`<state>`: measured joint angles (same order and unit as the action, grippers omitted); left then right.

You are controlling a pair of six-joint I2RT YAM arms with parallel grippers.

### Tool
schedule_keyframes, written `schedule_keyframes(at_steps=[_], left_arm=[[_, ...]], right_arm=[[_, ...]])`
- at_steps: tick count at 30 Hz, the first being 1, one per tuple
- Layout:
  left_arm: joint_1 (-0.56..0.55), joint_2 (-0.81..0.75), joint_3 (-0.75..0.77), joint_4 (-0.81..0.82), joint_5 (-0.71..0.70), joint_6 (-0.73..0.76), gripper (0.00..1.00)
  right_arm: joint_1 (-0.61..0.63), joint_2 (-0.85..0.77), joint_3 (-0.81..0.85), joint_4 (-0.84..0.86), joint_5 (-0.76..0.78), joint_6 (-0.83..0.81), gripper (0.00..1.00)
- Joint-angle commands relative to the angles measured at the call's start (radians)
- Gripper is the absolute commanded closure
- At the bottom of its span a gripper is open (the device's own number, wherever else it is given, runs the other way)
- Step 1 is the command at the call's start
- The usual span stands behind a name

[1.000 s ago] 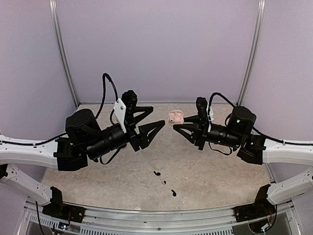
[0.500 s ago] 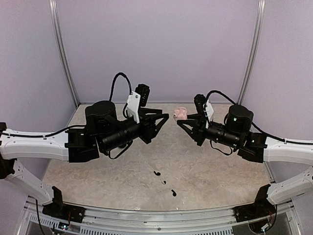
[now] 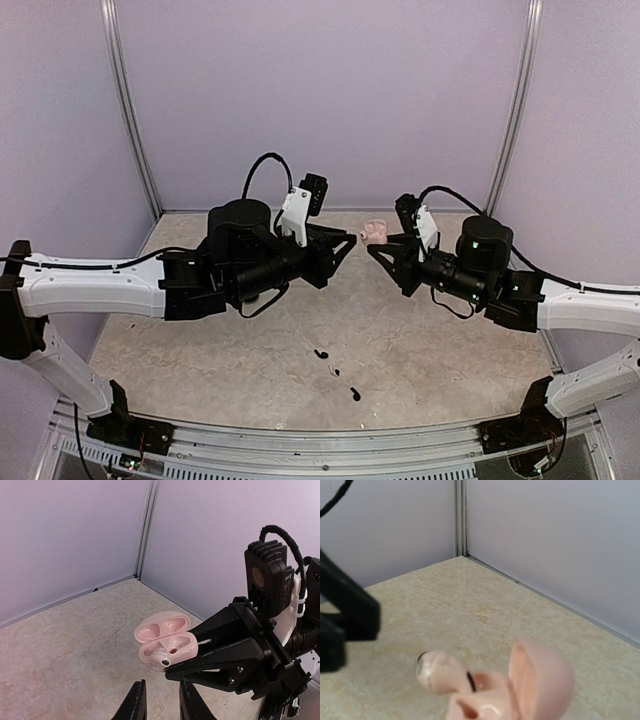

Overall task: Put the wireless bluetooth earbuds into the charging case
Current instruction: Adjust the left earbud in the left side groove of the charging case.

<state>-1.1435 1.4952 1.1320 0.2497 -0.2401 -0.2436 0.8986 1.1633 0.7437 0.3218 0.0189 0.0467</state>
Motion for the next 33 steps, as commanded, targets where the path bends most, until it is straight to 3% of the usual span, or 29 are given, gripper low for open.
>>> schedule_keyframes(at_steps=[1,16,33], left_arm=[[0.017,0.023,0.046,-0.008,0.021,-0.026,0.76],[0.028,0.074,0.088,-0.013,0.055,-0.036,0.69],[0.048,0.102,0.105,-0.04,0.064,-0.055,0.81]], right_arm=[[0.009,0.002,0.032,-0.01,0.012,-0.014,1.0],[0.016,0.009,0.037,-0.01,0.011,-0.031,1.0],[0.02,-0.022,0.017,0.011,-0.051,-0.074,1.0]])
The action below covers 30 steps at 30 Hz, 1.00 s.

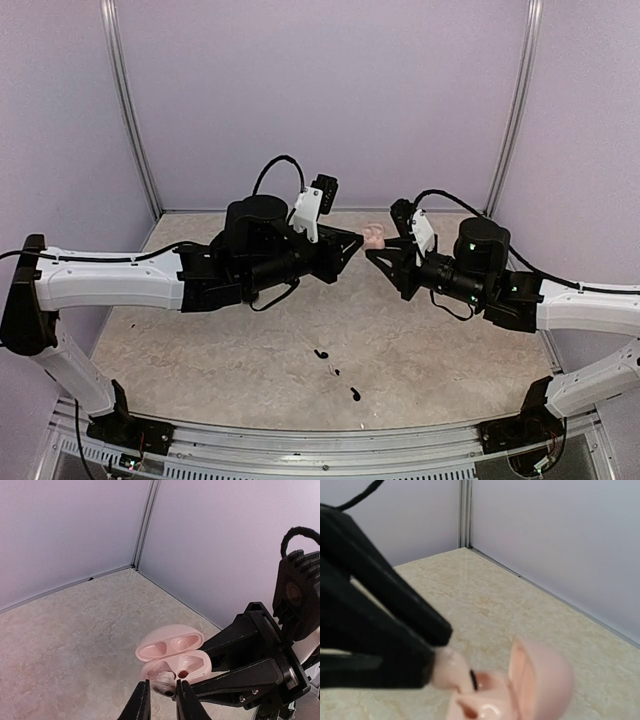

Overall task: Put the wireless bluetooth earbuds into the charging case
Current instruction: Adjust the left earbud in the left side groove of the charging case, then pick up the right earbud from the center of the board.

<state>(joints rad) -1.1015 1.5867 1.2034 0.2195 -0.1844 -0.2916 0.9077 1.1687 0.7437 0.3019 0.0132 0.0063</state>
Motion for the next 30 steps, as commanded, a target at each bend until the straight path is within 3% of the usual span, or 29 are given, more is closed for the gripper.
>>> schedule_keyframes(at_steps=[1,11,21,26,30], left_arm=[[0.008,0.009,0.032,-0.009,0.009,-0.005,0.82],[0.011,-0.009,0.011,0.006,0.033,0.03,0.89],[0.012,-0.045,-0.024,0.011,0.066,0.077,0.89],[0.011,-0.082,-0.073,0.035,0.073,0.084,0.87],[0.022,-0.155,-0.154,0.088,0.061,0.087,0.77]], right_arm=[[0.011,-0.033,0.016,0.032,-0.051,-0.037,1.0],[0.011,-0.073,-0.017,0.084,-0.147,-0.05,1.0],[0.011,-0.106,-0.044,0.107,-0.204,-0.046,1.0],[0.008,-0.12,-0.054,0.111,-0.197,-0.041,1.0],[0.001,-0.152,-0.079,0.118,-0.24,-0.06,1.0]])
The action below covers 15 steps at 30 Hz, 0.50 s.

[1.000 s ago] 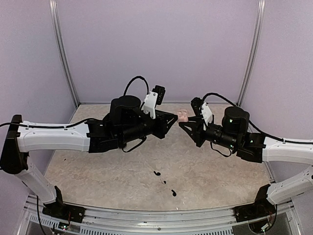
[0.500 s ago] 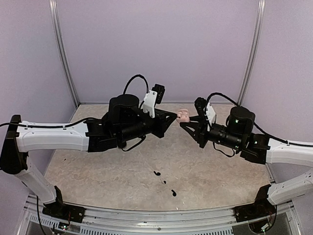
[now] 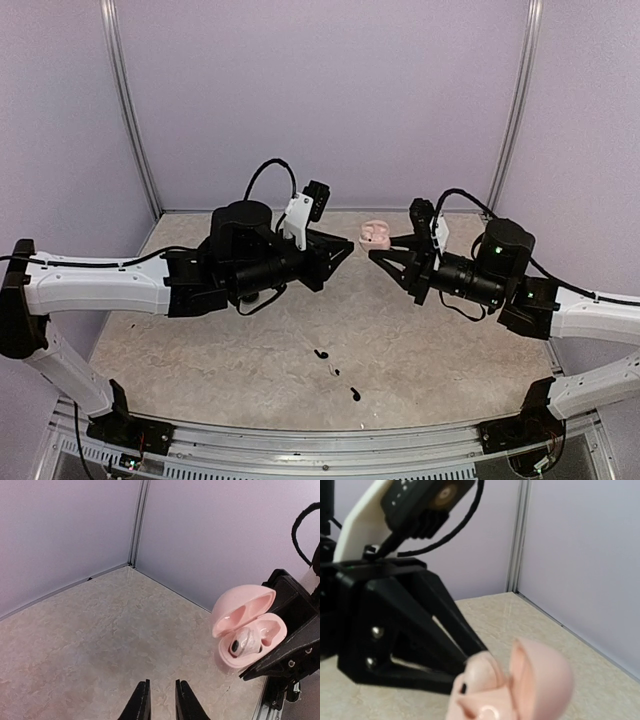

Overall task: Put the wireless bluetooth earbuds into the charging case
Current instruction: Pick up the right earbud from the center of the board.

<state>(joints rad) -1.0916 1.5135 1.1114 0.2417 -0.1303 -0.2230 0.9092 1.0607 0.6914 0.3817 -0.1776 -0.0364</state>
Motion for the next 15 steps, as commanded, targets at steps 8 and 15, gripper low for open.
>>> schedule_keyframes(at_steps=[8,15], left_arm=[[0.115,-0.214,-0.139,-0.053,0.09,0.04,0.54],[0.148,-0.148,-0.06,-0.405,0.313,0.275,0.49]], right_arm=[[-0.04,-0.116,-0.029,-0.065,-0.129,0.008,1.0],[-0.089,-0.168,-0.037,-0.187,-0.178,0.074,1.0]])
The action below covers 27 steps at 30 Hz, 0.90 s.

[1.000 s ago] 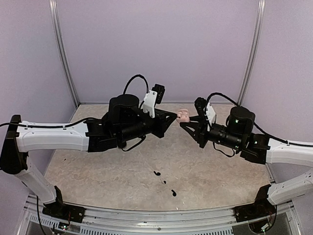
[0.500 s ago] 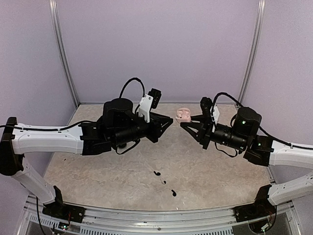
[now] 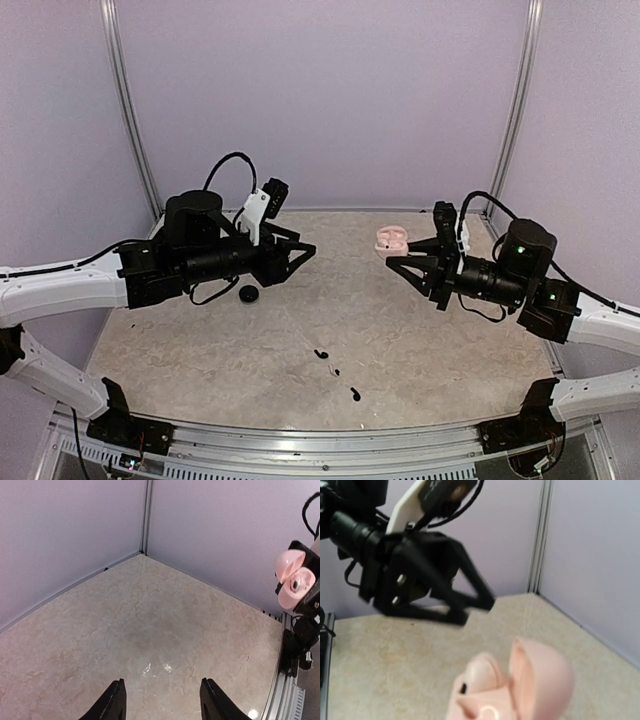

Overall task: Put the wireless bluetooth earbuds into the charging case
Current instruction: Pick up the right earbud from the center of the board.

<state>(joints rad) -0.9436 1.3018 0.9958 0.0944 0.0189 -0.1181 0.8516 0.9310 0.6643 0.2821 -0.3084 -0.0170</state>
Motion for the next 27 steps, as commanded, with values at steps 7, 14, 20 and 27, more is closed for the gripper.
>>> schedule_keyframes(at_steps=[7,14,20,27], left_arm=[[-0.029,0.237,0.119,-0.449,0.304,0.404,0.49],[-0.097,0.384,0.179,-0.496,0.304,0.582,0.53],[-0.138,0.506,0.263,-0.581,0.265,0.692,0.57],[-0.177,0.633,0.355,-0.667,0.21,0.768,0.61]], right_arm=[[-0.112,-0.084,-0.031,-0.147,-0.086,0.125,1.0],[-0.197,-0.091,-0.046,-0.18,-0.136,0.168,1.0],[-0.243,-0.105,-0.07,-0.176,-0.162,0.187,1.0],[-0.277,-0.121,-0.088,-0.178,-0.181,0.192,1.0]])
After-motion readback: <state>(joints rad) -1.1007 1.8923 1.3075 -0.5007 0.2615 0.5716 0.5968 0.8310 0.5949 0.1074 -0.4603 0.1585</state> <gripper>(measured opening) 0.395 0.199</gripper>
